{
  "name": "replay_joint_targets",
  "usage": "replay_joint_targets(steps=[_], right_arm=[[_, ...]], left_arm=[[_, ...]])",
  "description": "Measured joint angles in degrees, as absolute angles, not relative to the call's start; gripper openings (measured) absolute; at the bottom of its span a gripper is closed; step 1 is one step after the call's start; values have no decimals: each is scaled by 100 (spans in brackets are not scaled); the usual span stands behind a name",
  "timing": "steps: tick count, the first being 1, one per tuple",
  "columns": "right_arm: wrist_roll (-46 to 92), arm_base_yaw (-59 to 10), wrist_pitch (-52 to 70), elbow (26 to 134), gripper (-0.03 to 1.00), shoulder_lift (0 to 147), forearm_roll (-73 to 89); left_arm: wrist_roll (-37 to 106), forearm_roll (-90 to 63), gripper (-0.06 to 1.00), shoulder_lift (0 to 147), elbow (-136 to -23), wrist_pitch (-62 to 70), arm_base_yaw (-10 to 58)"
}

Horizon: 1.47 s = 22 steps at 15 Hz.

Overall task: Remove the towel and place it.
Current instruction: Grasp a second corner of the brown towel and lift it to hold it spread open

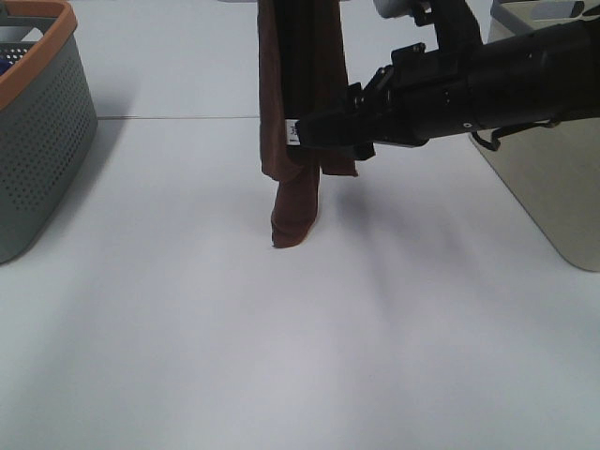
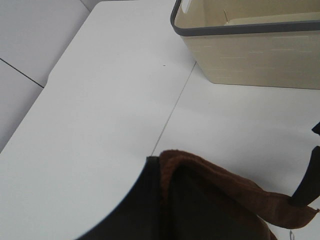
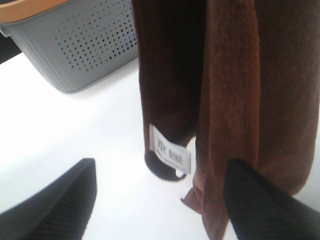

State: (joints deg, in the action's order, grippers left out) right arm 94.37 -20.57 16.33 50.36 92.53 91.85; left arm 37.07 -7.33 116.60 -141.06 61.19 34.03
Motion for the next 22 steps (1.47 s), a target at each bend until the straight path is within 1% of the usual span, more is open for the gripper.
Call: replay_joint_targets(steps=[2, 3, 4, 8, 12, 16, 18, 20, 22], right_arm=[[8967, -2057, 1524, 5036, 62, 9253, 8606], [8491, -2057, 1220, 5036, 62, 9253, 8210], [8400, -2057, 1112, 5036, 62, 9253, 8188], [8382, -2057, 802, 5036, 62, 9345, 8130], [8382, -2057, 791, 5065, 62, 9626, 8125], [8382, -2057, 1094, 5586, 62, 9958, 8182], [8382, -2057, 1071, 5684, 58, 10250, 8308], [8382, -2057, 1037, 5684, 49, 10365, 8308], [8382, -2057, 1060, 5684, 42, 10382, 8365]], left_arm=[[3707, -722, 0, 11660, -14106, 6154, 3403], [3707, -722, 0, 11660, -14106, 6159, 3398], [3707, -722, 0, 11660, -14106, 6159, 3398], [3707, -825, 0, 11660, -14106, 6159, 3398], [3707, -859, 0, 11660, -14106, 6159, 3398], [3707, -934, 0, 11660, -14106, 6159, 3398], [3707, -940, 0, 11660, -14106, 6159, 3398], [3707, -940, 0, 11660, -14106, 6159, 3398], [3707, -940, 0, 11660, -14106, 6159, 3398]])
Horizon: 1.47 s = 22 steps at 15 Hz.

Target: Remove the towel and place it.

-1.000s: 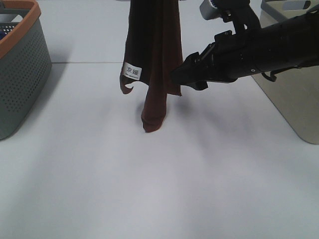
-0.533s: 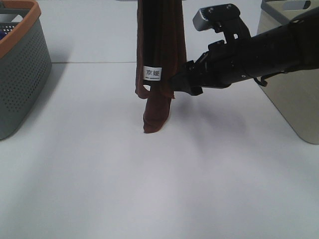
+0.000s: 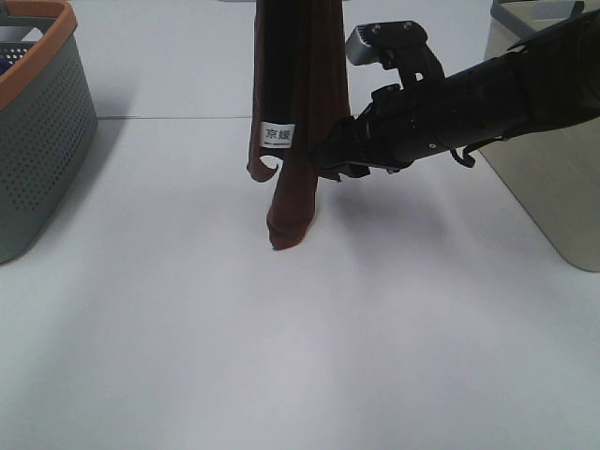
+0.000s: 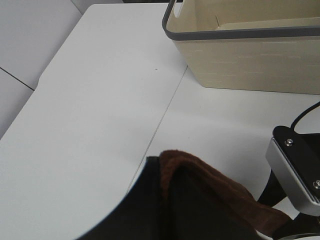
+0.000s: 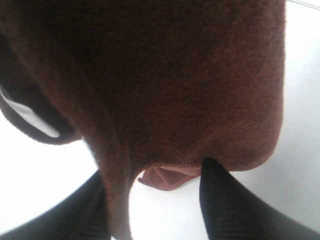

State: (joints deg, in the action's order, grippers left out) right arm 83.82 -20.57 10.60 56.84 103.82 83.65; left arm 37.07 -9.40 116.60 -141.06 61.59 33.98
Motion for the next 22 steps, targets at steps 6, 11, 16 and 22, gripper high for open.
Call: replay_joint_targets(steps=[6, 11, 16, 22], right_arm=[[8382, -2057, 1117, 5684, 17, 10393, 8623], [8382, -2057, 630, 5684, 0, 9975, 7489], [8463, -2057, -458, 5684, 0, 9419, 6394], [8537, -2057, -814, 6652, 0, 9712, 4939]], left_arm=[[3707, -940, 0, 11660, -14106, 6159, 3398], [3524, -728, 0, 11660, -14106, 6784, 3398], [3237, 0, 0, 11769, -14106, 6830, 3386], [2607, 63, 0, 12215, -14106, 6646, 2584]])
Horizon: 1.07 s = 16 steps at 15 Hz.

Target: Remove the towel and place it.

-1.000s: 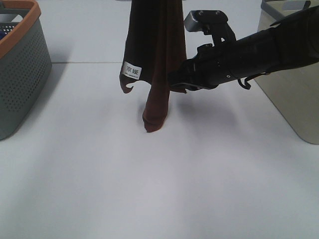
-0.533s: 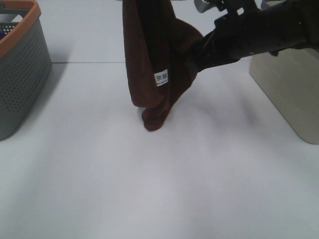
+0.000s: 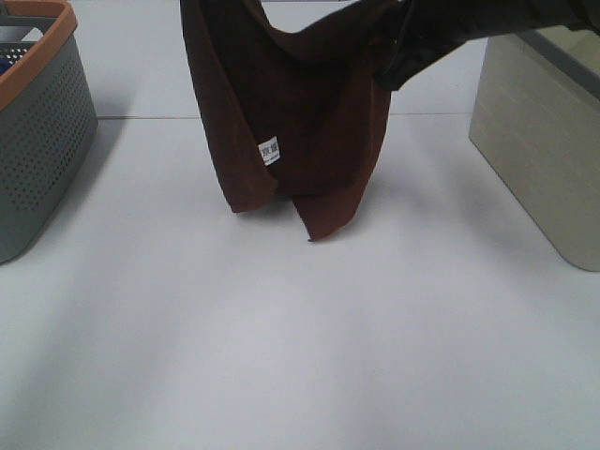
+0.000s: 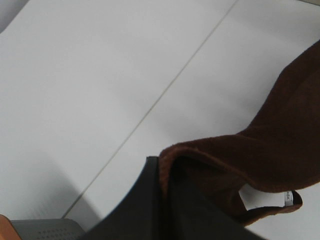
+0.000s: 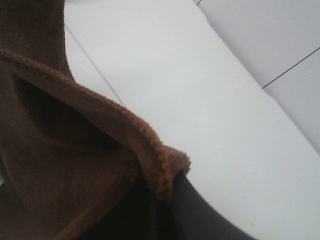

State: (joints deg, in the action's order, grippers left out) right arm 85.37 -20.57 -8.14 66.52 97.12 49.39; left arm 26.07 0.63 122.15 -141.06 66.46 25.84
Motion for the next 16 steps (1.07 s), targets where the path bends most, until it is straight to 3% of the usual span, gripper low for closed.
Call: replay_joint_targets(steps=[3, 7, 13, 16], right_arm=[[8537, -2057, -814, 7815, 0, 10399, 4486], [8543, -1971, -1071, 9780, 0, 11591, 4217], [8634, -1610, -561, 9431, 0, 11683, 4131], [9001, -1599, 384, 8634, 0, 11643, 4074]], left_arm=[[2567, -57, 0, 12393, -14106, 6045, 2280], [2607, 567, 0, 12834, -14106, 3971, 2068], [3186, 900, 0, 13138, -13757, 4045, 2074], [3346, 533, 0, 13373, -13155, 5071, 2286]])
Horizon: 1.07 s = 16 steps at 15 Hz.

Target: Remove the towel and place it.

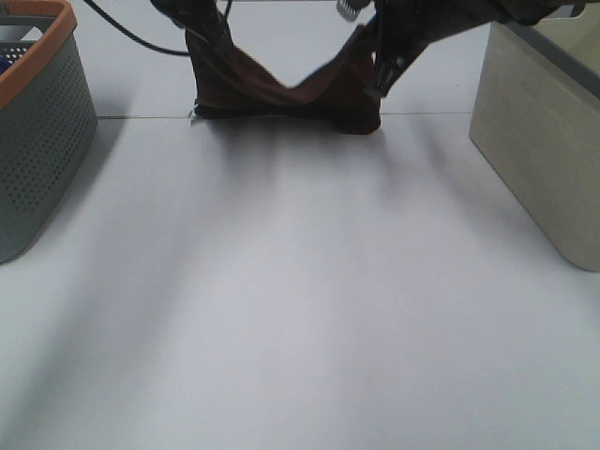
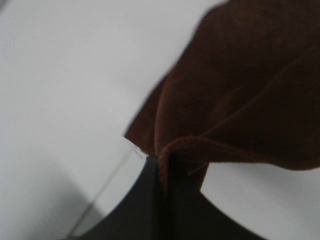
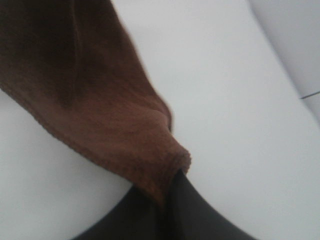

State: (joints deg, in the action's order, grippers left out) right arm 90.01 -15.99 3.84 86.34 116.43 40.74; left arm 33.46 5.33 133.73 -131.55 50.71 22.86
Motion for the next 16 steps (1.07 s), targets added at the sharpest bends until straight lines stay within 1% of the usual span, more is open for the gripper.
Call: replay_joint_targets(steps=[1, 4, 7, 10, 12, 13, 16], right_arm=[[9024, -1599, 1152, 8159, 0, 11396, 4068], [8623, -1599, 2091, 7850, 0, 11041, 4011], [7334, -1599, 3524, 7786, 0, 10949, 3358], [6108, -1599, 4687, 7786, 0, 10938, 2097], [5793, -1599, 4933, 7786, 0, 10938, 1902], [5655, -1599, 5220, 7786, 0, 11001, 1896], [5500, -1599, 5901, 7786, 0, 11224, 1960]], left_arm=[[3478, 241, 0, 13367, -13012, 5993, 2418], [3587, 0, 0, 13367, -12914, 6875, 2424], [4028, -550, 0, 13298, -12582, 6944, 2401], [4206, -728, 0, 13161, -11683, 6956, 2401], [4217, -733, 0, 13075, -11282, 6967, 2401], [4269, -882, 0, 12949, -10823, 6967, 2401], [4635, -1157, 0, 12777, -9975, 6967, 2406]])
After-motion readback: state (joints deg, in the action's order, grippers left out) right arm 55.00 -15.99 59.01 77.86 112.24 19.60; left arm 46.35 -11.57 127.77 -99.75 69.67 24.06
